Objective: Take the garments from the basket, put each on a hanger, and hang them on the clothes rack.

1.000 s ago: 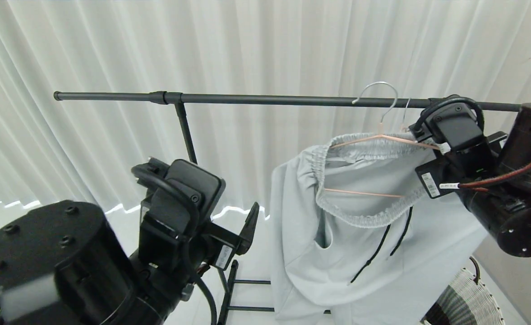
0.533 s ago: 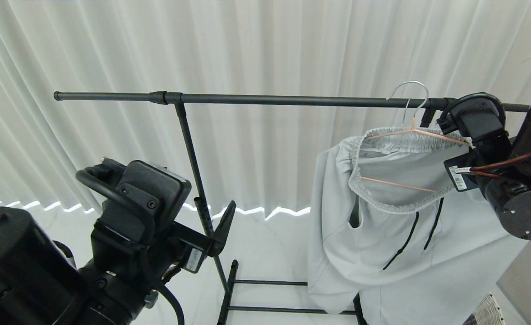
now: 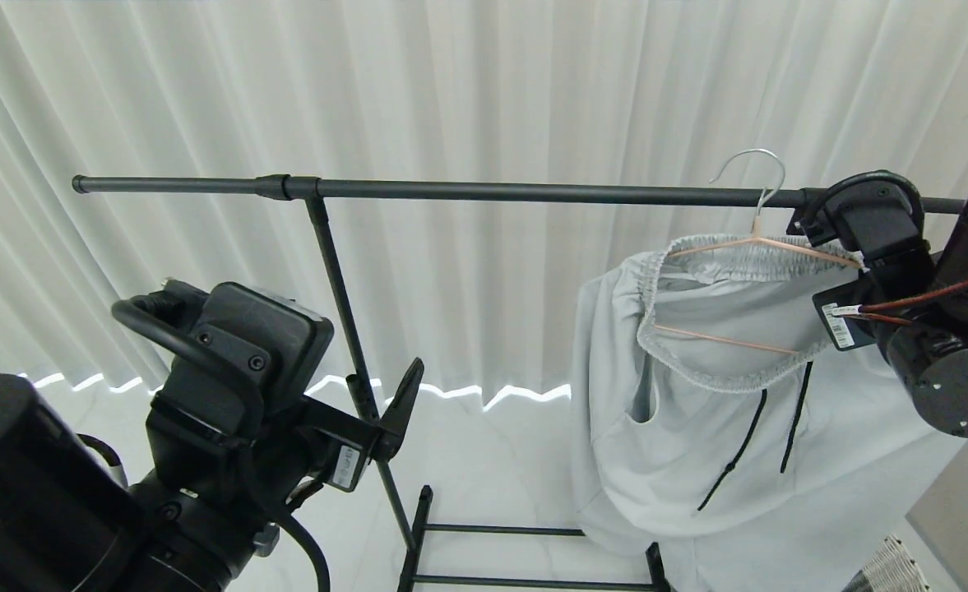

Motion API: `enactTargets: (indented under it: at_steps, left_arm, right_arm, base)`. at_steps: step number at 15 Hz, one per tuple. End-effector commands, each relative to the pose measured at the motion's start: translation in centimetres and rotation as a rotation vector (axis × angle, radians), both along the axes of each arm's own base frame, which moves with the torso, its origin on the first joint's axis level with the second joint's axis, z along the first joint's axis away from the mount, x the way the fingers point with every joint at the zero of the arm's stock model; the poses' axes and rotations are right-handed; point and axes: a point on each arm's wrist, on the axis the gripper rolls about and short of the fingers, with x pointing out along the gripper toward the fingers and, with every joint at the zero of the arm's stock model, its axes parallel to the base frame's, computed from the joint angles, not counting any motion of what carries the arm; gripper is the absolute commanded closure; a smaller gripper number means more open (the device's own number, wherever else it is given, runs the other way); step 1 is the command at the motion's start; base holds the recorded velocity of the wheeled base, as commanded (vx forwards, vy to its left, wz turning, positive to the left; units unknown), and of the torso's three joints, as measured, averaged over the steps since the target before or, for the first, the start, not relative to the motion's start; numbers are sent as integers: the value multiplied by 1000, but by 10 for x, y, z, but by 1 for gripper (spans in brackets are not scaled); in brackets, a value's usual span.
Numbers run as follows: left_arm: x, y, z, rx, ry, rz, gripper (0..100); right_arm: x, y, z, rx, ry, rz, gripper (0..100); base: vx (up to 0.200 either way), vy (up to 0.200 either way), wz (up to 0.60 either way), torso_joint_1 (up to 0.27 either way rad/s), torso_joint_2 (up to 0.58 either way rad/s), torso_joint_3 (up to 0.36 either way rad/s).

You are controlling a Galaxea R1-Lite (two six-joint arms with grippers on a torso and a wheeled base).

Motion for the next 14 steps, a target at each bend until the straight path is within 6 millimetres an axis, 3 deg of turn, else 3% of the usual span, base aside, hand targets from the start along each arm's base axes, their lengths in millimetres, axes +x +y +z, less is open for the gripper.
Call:
enactTargets:
  at_steps: [1,5,9,14]
  left_arm:
    - [0,0,-1,3,3,0,0]
    - [0,0,-3,10,6,2,0]
    - [1,0,-6,29,13,3,0]
    - [1,-1,-6,32,13,5,0]
  right_arm:
    - [-1,0,1,1,-3,1,100]
    - [-1,0,0,1,-2,3,100]
    - [-5,-2,-2,-4,5,3,100]
    - [-7,-2,-7,-12,17,9,100]
  base:
    - [200,0,0,12,2,2]
    - [200,0,0,0,-1,0]
    - [0,0,0,0,0,0]
    - [0,200,0,-8,-2,2]
